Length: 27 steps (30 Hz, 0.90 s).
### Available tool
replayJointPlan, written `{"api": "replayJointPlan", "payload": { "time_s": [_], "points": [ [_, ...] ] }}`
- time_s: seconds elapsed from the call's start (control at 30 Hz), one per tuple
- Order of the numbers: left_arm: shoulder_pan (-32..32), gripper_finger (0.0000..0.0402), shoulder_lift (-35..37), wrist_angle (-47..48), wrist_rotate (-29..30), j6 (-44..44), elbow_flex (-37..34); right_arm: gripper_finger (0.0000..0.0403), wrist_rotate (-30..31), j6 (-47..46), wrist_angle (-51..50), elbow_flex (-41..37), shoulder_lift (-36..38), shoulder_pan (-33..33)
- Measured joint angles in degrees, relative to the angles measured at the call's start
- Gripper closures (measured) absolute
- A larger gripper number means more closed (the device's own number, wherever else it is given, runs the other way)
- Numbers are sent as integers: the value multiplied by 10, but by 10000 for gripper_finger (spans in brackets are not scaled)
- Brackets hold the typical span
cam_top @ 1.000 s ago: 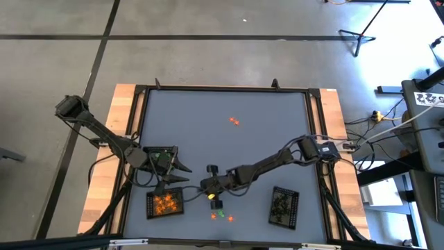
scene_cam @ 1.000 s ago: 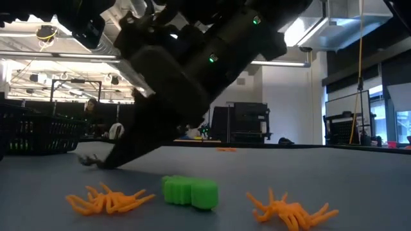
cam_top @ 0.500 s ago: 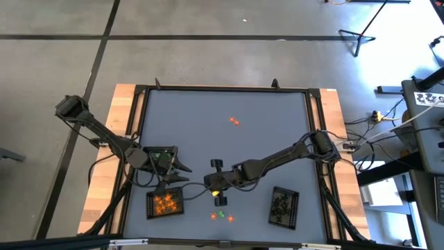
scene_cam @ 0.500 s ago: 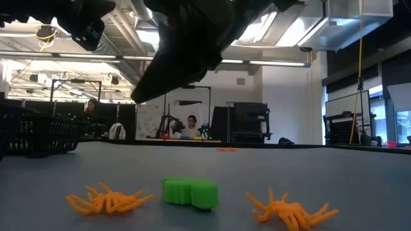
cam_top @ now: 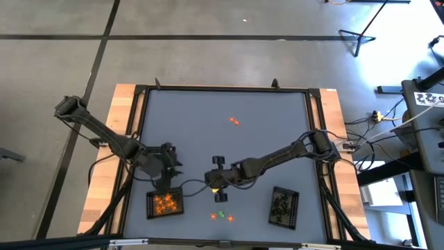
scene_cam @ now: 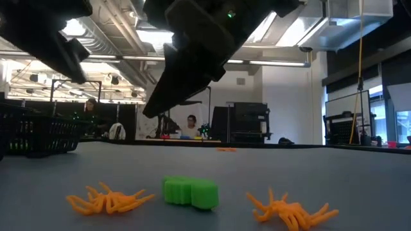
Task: Sort Halloween decoration
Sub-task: Put the black spider toy into the bottom right black bin
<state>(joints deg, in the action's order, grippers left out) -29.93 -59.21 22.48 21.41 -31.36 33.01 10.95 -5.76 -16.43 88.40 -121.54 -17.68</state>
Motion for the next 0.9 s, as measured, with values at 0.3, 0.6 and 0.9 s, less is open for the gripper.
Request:
{"api": "replayJointPlan", "payload": {
  "time_s": [0.3, 0.6, 0.9],
  "points": [
    [23, 257, -97, 171, -126, 5, 71, 364, 29, 6, -9, 0, 35, -26],
    [50, 257, -183, 168, -164, 94, 74, 363, 104, 20, -40, 0, 88, -71],
    [56, 257, -196, 183, -148, 141, 109, 363, 163, 15, -66, 0, 115, -91]
  ]
}}
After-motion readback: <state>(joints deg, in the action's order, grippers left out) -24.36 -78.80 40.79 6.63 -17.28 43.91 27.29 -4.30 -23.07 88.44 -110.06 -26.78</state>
